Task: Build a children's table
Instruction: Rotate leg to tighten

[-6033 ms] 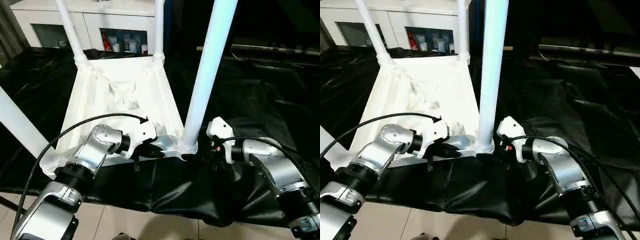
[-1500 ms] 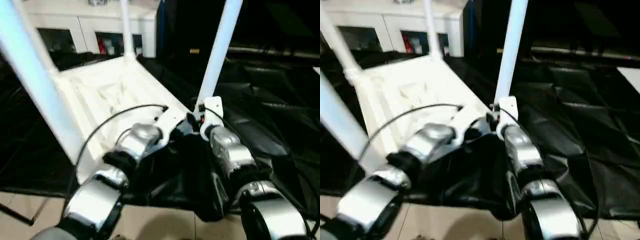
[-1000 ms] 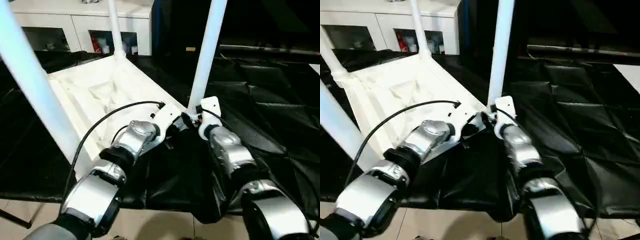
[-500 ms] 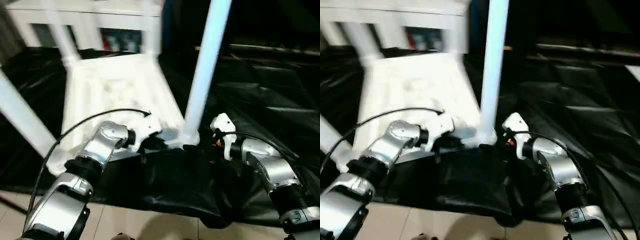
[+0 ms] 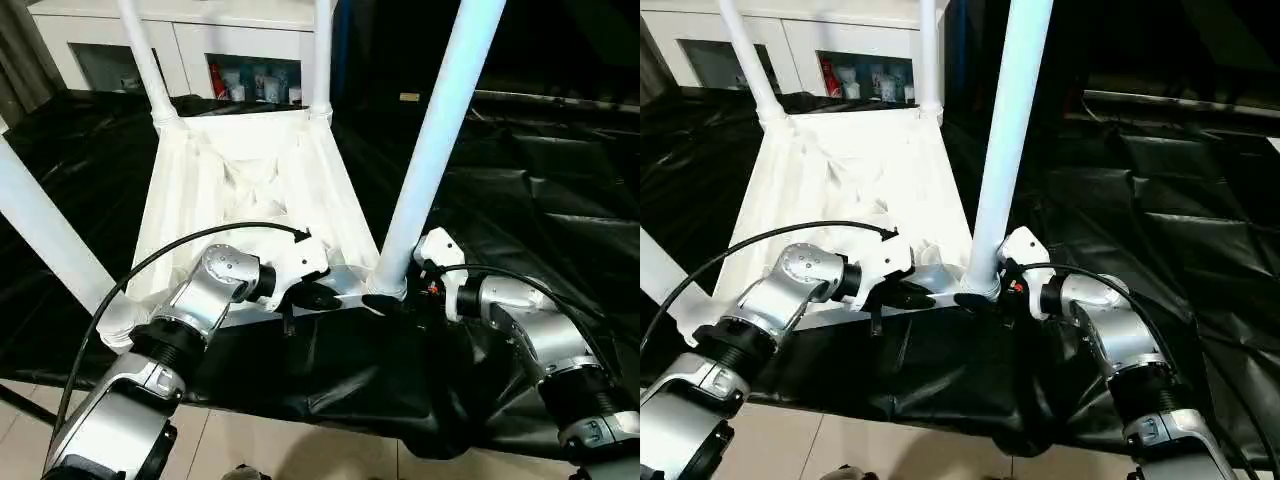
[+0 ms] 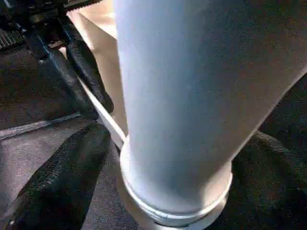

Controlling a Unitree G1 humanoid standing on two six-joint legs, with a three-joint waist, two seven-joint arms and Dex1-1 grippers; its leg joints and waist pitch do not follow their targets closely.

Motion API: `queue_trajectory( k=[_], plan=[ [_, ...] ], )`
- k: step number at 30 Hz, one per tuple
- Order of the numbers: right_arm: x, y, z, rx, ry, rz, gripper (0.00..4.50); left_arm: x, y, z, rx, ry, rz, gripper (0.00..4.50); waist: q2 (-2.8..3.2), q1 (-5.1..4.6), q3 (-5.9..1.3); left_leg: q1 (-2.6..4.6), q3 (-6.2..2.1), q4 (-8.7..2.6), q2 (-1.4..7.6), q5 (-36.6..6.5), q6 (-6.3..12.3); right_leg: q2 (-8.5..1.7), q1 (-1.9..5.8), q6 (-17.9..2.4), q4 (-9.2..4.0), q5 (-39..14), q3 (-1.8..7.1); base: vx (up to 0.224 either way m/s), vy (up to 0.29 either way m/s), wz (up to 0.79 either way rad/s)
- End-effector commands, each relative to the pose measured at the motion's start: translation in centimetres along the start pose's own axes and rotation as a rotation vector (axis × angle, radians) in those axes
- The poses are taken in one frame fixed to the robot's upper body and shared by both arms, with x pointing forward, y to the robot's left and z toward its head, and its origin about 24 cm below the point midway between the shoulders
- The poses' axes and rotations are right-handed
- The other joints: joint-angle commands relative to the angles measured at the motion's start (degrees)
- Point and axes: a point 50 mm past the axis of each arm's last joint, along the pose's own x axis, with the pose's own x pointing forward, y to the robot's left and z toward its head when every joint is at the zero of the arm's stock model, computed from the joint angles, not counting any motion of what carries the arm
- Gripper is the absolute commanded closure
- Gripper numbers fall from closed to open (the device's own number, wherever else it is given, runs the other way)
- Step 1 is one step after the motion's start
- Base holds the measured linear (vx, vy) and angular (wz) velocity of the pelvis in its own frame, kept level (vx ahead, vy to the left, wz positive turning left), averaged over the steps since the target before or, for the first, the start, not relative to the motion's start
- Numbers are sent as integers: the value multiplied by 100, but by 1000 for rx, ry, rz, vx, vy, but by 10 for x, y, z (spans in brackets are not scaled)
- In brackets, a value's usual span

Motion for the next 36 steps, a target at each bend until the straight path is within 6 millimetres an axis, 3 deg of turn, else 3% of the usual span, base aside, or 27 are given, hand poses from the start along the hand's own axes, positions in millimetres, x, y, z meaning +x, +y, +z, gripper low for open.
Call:
queue_trajectory(
  k=[1, 12, 18, 20, 21, 23, 24, 27, 29, 35, 36],
  plan=[
    [0, -2, 5, -13, -7, -7, 67, 5, -5, 5, 21, -13, -35, 450, -32, -26, -409, 87, -42, -361, 124, -1357, 247, -233, 271, -1351, -297, -1178, 182, 0, 0, 0],
    [0, 0, 3, -3, -13, 5, 172, 4, -9, 2, 7, -1, -60, 450, -30, -32, -417, 89, -44, -356, 124, -1331, 246, -228, 282, -1373, -286, -1122, 176, 0, 0, 0],
    [4, -1, -1, 45, -30, -57, 178, 4, -8, -2, -32, 18, -37, 450, -25, -50, -415, 84, -44, -351, 115, -1320, 241, -231, 283, -1396, -286, -1116, 176, 0, 0, 0],
    [8, -6, -6, 102, -35, -156, 178, 9, -1, -3, -75, 30, 55, 450, -21, -80, -402, 88, -38, -354, 105, -1439, 190, -218, 263, -1358, -303, -1286, 180, 0, 0, 0],
    [15, -11, -11, 186, -36, -288, 178, 15, 8, -2, -127, 35, 175, 450, -34, -89, -389, 108, -47, -369, 99, -1573, 120, -226, 257, -1300, -342, -1552, 174, 0, 0, 0],
    [20, -15, -16, 262, -29, -397, 179, 21, 13, 0, -170, 32, 258, 450, -38, -114, -373, 146, -61, -378, 74, -1823, -5, -237, 237, -1138, -408, -2141, 161, 0, 0, 0],
    [20, -15, -17, 264, -29, -400, 179, 21, 14, 0, -171, 32, 260, 450, -41, -132, -374, 134, -75, -385, 66, -1833, -36, -231, 241, -1050, -425, -2279, 153, 0, 0, 0],
    [29, -25, -26, 408, 8, -678, 180, 33, 24, 9, -255, 30, 438, 450, -21, -209, -365, 132, -79, -378, 47, -1961, -72, -226, 203, -969, -465, -2471, 145, 0, 0, 0],
    [34, -26, -27, 466, 12, -768, 180, 40, 25, 15, -268, 30, 484, 450, -27, -240, -373, 142, -94, -376, 35, -2012, -91, -226, 200, -893, -494, -2639, 123, 0, 0, 0],
    [57, -22, -14, 409, 29, -809, 180, 57, 22, 24, -253, 47, 517, 450, -37, -222, -399, 95, -87, -373, 33, -1804, 78, -221, 227, -924, -471, -2187, 120, 0, 0, 0],
    [59, -23, -10, 387, 20, -812, 180, 57, 21, 23, -255, 52, 516, 450, -67, -221, -406, 84, -84, -372, 40, -1747, 101, -220, 237, -969, -450, -2052, 120, 0, 0, 0]
  ],
)
